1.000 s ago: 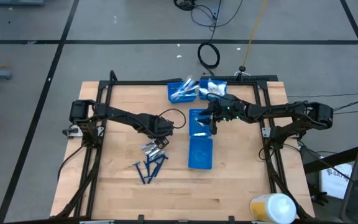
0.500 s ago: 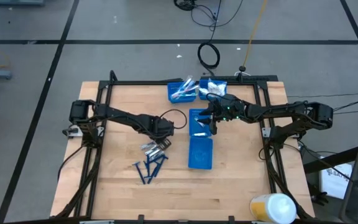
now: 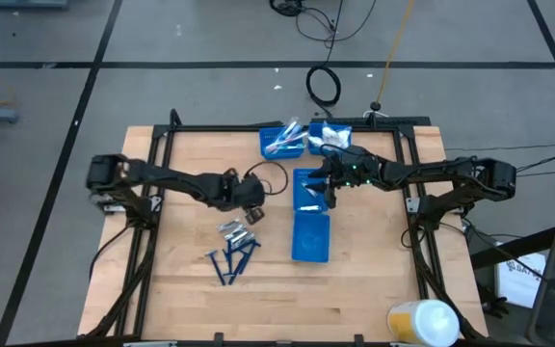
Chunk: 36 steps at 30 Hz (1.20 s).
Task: Pick & Place Travel size toiletries
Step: Put the nail clipper into the center blue bin
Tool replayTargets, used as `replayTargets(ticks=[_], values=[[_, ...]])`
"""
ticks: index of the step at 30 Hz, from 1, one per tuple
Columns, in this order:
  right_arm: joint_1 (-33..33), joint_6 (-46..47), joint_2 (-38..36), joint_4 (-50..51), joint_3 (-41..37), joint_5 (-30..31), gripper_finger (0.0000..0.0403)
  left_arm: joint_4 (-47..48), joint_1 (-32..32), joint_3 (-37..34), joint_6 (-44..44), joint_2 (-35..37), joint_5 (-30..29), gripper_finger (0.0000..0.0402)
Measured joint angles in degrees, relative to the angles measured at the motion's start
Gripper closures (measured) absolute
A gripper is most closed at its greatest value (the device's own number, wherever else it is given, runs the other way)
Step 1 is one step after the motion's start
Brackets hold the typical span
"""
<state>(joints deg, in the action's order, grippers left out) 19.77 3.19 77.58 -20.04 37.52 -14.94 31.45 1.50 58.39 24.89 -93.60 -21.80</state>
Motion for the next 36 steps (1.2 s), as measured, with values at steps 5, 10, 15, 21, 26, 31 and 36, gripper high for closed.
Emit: replayTargets(ticks=[5,10,15,21,26,31,36], values=[[-0.12,-2.62,0.00,-3.68,0.00,-0.12,0.0242,-12.40,-1.42,-0.09,-11.48,5.32,-3.51,0.0381],[-1.33,-5.16,0.00,-6.17,0.00,-0.13,0.0242,-25.27,-1.06,0.02,-24.28,6.37,0.51,0.0387],[-2.62,-5.15,0.00,-9.46,0.00,-0.15,0.0224,-33.55,0.69,0.09,-30.72,5.47,9.31,0.0389],[-5.21,-4.99,0.00,-12.95,0.00,-0.27,0.0173,-35.72,3.20,0.01,-31.51,4.05,13.96,0.0380],[-6.84,-4.95,0.00,-17.19,0.00,-0.23,0.0144,-40.91,4.32,0.10,-31.93,1.75,20.43,0.0388],[-7.28,-5.43,0.00,-17.34,0.00,-0.24,0.0154,-45.61,4.59,0.09,-33.06,-1.07,24.65,0.0379],[-7.25,-6.51,0.00,-16.49,0.00,-0.22,0.0187,-45.75,4.52,0.09,-34.22,-0.97,24.77,0.0386]])
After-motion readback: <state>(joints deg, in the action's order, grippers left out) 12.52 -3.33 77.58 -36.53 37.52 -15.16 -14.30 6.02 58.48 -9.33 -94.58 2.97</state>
